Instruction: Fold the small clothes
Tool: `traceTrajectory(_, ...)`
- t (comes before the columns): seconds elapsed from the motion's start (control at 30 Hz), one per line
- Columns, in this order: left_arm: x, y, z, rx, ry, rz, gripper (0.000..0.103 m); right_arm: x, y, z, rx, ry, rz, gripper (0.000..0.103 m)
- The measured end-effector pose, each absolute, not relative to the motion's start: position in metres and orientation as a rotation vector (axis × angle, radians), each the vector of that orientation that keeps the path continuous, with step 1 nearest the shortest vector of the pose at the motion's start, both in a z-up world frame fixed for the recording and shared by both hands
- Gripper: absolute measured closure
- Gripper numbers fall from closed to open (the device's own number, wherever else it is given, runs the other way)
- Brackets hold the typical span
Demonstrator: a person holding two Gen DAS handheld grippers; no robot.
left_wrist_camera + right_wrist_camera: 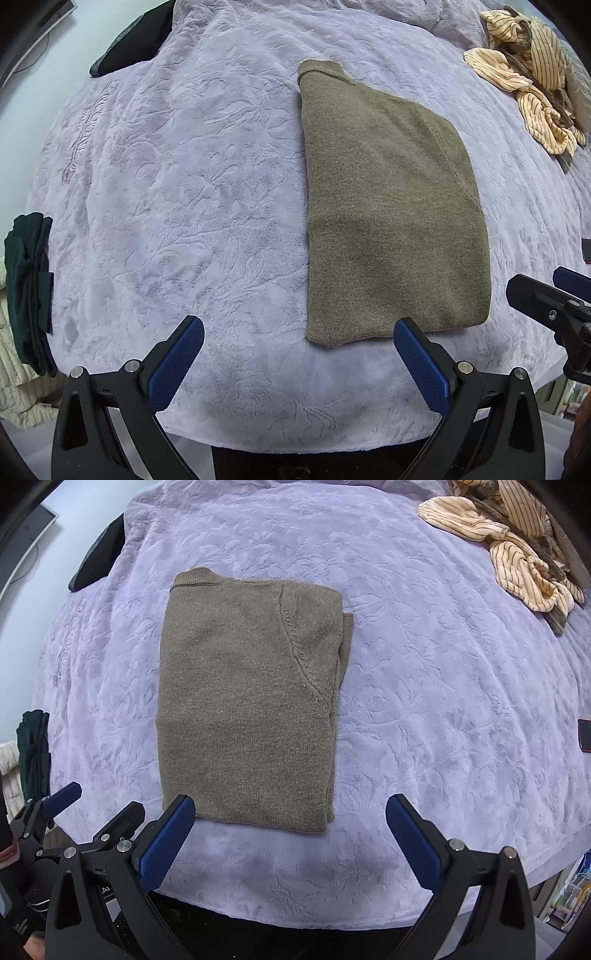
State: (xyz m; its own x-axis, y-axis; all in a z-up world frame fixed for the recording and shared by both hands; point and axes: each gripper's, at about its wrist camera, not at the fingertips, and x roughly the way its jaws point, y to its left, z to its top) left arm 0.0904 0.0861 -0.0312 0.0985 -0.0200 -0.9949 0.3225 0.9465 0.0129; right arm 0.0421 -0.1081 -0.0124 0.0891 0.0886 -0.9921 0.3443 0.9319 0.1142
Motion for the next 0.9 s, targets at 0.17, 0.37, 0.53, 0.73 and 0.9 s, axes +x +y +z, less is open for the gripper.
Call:
traceTrajectory(0.17,0.0903,0.0843,-0.0299,0.253,1.455,-0.255,0.0,0.0421,-0.1061,-0.0129,0.354,1.485,-0.19,0.0)
traceTrajectory(0.37,0.0889,0.0826,-0.0292,0.263,1.454,-0.259,0.0,0.0413,-0.1051,-0.013,0.354,1.486,-0.188,0.0)
traceTrajectory(0.53,0.0887,0.0825,-0.0296,0.262,1.457,-0.258,0.0,0.0417,-0.1053,-0.0131,0.354,1.486,-0.186,0.0)
traceTrajectory(0.73,0.0877,0.0813,-0.0281,0.263,1.453,-0.26,0.0,0.0415,-0.105,-0.0131,0.354,1.486,-0.186,0.0)
traceTrajectory(0.9,0.0885,0.0813,-0.0267,0.263,1.45,-0.263,0.0,0.0411,-0.1037,-0.0121,0.352,1.484,-0.185,0.0)
